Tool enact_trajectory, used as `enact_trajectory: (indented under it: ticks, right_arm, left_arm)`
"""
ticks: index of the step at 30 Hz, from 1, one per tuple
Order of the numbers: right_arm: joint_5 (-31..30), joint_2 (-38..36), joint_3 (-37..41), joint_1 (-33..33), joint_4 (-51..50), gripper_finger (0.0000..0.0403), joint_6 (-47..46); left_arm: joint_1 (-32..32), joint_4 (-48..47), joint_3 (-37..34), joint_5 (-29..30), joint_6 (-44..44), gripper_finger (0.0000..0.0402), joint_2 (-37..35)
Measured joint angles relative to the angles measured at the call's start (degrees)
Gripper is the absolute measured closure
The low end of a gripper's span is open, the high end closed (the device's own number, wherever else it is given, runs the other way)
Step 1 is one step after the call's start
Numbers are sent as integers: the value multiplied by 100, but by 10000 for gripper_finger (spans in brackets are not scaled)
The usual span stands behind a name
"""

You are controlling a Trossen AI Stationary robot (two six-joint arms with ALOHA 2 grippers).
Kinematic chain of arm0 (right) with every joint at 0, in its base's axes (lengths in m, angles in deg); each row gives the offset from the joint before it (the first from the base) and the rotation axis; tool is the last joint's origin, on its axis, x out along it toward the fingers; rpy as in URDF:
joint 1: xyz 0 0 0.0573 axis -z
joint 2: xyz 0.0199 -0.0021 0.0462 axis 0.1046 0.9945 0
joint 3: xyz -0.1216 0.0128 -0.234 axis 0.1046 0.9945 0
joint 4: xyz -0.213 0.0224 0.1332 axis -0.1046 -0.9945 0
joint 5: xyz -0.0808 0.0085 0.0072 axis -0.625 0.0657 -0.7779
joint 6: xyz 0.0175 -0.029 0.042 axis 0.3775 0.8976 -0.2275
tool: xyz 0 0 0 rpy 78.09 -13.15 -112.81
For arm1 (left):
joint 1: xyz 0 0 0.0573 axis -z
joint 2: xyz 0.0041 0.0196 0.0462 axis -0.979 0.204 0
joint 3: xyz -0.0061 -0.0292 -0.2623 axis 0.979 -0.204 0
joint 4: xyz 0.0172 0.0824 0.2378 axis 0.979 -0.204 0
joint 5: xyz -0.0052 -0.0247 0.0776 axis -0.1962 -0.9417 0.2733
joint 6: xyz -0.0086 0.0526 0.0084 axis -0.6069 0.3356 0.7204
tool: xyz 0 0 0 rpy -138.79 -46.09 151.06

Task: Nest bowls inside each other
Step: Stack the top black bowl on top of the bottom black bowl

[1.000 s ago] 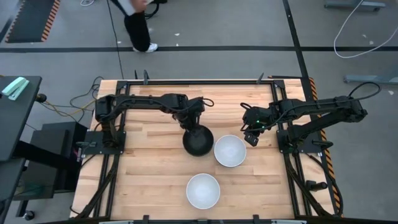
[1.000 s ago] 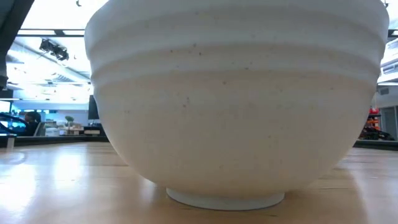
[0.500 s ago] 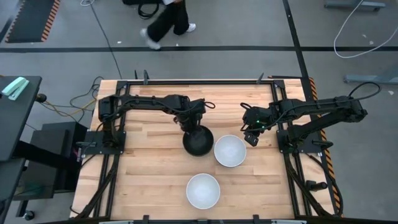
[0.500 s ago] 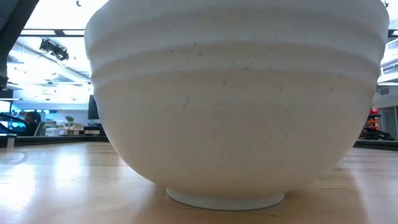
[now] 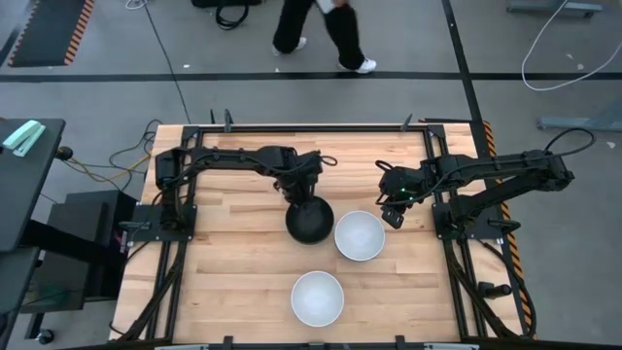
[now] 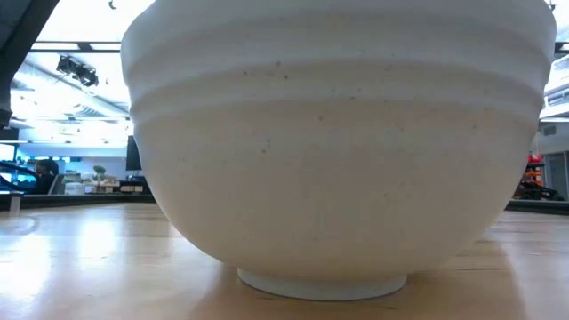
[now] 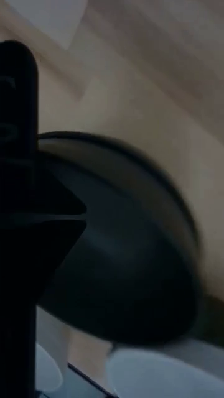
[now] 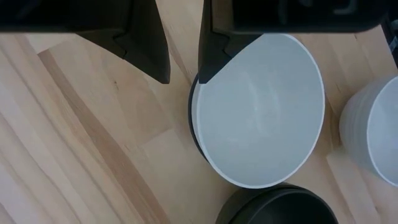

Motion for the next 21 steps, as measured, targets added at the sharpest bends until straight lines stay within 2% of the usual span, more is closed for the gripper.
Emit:
enact_trajectory:
  ticks: [6,10,15,21]
  right_arm:
    - [0,0,0,-1,0,312,0]
    - [4,0,0,-1,0,312,-3]
    - [7,0,0,-1,0,312,-4]
    - [7,0,0,-1,0,312,-4]
  left_arm:
    - [-56,59,459,4,214,388,-44]
    - [-176,-72,491,205,336,396,-33]
    - [-291,-436,488,584,412,382,-33]
    - [-300,-473,488,599,425,374,-29]
